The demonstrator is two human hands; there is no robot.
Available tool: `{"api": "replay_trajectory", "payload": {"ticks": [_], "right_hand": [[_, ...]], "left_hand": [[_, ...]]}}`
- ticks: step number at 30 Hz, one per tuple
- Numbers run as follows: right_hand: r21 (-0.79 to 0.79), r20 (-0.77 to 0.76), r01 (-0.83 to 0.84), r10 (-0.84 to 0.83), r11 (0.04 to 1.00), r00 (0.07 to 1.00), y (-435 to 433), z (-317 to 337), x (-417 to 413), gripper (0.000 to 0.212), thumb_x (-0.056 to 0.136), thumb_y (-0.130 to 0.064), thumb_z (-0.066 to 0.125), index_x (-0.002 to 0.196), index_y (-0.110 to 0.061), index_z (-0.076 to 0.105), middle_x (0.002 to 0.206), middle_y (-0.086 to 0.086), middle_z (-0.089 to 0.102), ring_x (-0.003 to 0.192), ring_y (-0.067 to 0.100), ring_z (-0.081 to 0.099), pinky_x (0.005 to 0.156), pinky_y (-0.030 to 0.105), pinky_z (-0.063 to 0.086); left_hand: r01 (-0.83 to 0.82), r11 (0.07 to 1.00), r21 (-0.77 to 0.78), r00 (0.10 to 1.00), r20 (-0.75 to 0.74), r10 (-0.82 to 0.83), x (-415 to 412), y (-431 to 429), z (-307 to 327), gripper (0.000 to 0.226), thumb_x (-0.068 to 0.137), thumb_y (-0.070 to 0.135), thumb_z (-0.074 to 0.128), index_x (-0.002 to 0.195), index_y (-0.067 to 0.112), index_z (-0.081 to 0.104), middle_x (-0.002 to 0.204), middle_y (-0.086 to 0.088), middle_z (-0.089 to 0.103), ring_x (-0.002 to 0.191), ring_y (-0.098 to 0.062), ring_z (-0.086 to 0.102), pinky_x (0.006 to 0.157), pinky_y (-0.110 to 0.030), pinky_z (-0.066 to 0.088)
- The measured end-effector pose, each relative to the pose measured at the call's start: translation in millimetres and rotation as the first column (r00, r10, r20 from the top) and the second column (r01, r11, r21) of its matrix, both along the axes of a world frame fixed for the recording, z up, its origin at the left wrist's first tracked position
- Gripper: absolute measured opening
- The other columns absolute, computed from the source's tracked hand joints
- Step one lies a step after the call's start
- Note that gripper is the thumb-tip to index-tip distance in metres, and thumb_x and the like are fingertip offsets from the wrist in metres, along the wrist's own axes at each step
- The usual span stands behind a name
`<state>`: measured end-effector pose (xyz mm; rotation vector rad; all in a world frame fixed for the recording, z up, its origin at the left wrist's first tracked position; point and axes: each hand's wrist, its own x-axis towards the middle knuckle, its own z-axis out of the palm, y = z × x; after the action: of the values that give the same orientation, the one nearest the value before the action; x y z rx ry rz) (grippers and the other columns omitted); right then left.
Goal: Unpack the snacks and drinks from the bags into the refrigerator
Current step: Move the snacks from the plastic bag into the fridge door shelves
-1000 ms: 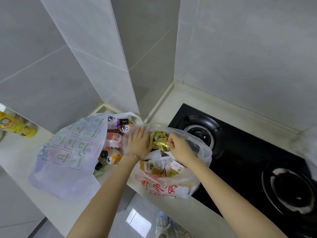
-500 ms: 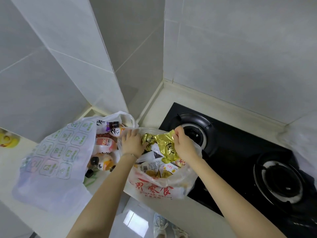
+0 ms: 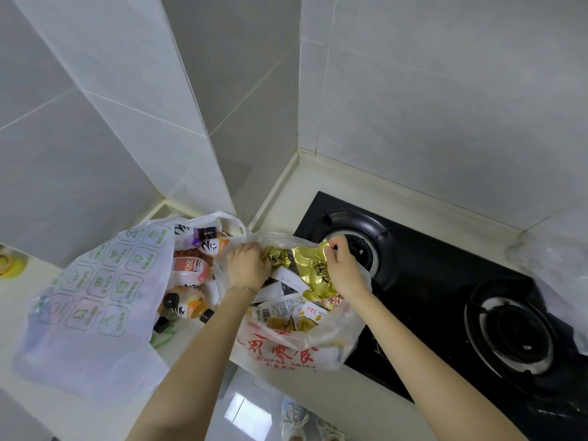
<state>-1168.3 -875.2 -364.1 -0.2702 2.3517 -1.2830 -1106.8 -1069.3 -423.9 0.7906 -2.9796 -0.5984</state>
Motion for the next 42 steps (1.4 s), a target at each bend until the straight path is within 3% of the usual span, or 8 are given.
{"api": "replay_trajectory", "payload": {"ticks": [8,13,18,24,31,36,39,42], "right_hand": [[-0.017,-0.016,0.016,-0.016,1.0,1.0,-8,5,4,0.011,0.104,-0.021,0.033,0.102,-0.012,0.039,0.069,0.001,0.04,0.054,0.011,0.032,0.045,0.022,0.027],[-0.091,0.12,0.1,-0.089,0.991,0.989,-9,14,6,0.031,0.102,-0.035,0.04,0.122,-0.011,0.04,0.087,-0.002,0.049,0.078,0.01,0.048,0.071,0.032,0.044],[-0.108,0.382,0.275,-0.216,0.955,0.899,-8,16,-2,0.072,0.09,-0.062,0.048,0.144,-0.014,0.039,0.14,0.004,0.049,0.13,0.025,0.047,0.103,0.041,0.041],[-0.125,0.447,0.344,-0.257,0.93,0.857,-13,21,-8,0.078,0.093,-0.061,0.043,0.15,-0.012,0.025,0.151,0.008,0.037,0.137,0.029,0.038,0.108,0.044,0.035],[-0.267,0.505,0.315,-0.146,0.911,0.851,-10,29,3,0.061,0.086,-0.051,0.064,0.136,-0.022,0.046,0.135,-0.007,0.05,0.122,0.016,0.046,0.11,0.047,0.037],[-0.303,0.473,0.264,-0.096,0.916,0.876,-6,28,11,0.057,0.079,-0.027,0.078,0.128,-0.023,0.05,0.123,-0.005,0.059,0.117,0.017,0.053,0.105,0.04,0.039],[-0.352,0.427,0.249,-0.082,0.902,0.901,1,29,20,0.038,0.078,-0.026,0.079,0.112,-0.026,0.062,0.111,-0.006,0.069,0.108,0.015,0.061,0.103,0.04,0.044],[-0.388,0.396,0.227,-0.061,0.893,0.916,9,31,28,0.028,0.08,-0.027,0.077,0.105,-0.027,0.067,0.105,-0.005,0.073,0.104,0.017,0.066,0.097,0.042,0.05]], "left_hand": [[0.08,0.989,0.123,0.985,-0.162,-0.06,3,10,32,0.007,0.101,0.011,0.034,0.097,0.008,0.04,0.073,-0.012,0.054,0.062,-0.034,0.053,0.054,-0.041,0.042],[0.082,0.926,0.368,0.982,-0.187,-0.013,11,9,42,0.009,0.105,0.021,0.031,0.098,0.016,0.034,0.067,-0.002,0.045,0.059,-0.022,0.044,0.054,-0.034,0.035],[-0.044,0.718,0.695,0.979,-0.113,0.169,16,10,49,0.013,0.105,0.027,0.028,0.1,0.016,0.033,0.082,-0.01,0.05,0.069,-0.037,0.061,0.068,-0.051,0.056],[-0.102,0.389,0.916,0.912,-0.07,0.405,19,13,72,0.022,0.101,0.033,0.045,0.103,0.012,0.041,0.087,-0.011,0.061,0.056,-0.024,0.067,0.061,-0.042,0.06],[0.012,0.039,0.999,0.878,-0.029,0.478,31,4,79,0.024,0.089,0.016,0.066,0.109,0.006,0.058,0.079,-0.009,0.069,0.061,-0.015,0.065,0.065,-0.026,0.06],[0.062,-0.019,0.998,0.878,-0.045,0.476,39,8,75,0.008,0.084,0.009,0.069,0.087,0.015,0.064,0.079,-0.004,0.065,0.071,-0.013,0.057,0.066,-0.023,0.054],[0.097,-0.092,0.991,0.868,-0.04,0.495,43,14,78,0.021,0.088,0.01,0.064,0.109,0.012,0.062,0.098,-0.007,0.071,0.092,-0.021,0.067,0.085,-0.045,0.057],[0.122,-0.036,0.992,0.84,-0.084,0.536,52,25,87,0.031,0.092,0.01,0.06,0.123,0.004,0.057,0.107,-0.012,0.068,0.103,-0.029,0.065,0.078,-0.046,0.059]]}}
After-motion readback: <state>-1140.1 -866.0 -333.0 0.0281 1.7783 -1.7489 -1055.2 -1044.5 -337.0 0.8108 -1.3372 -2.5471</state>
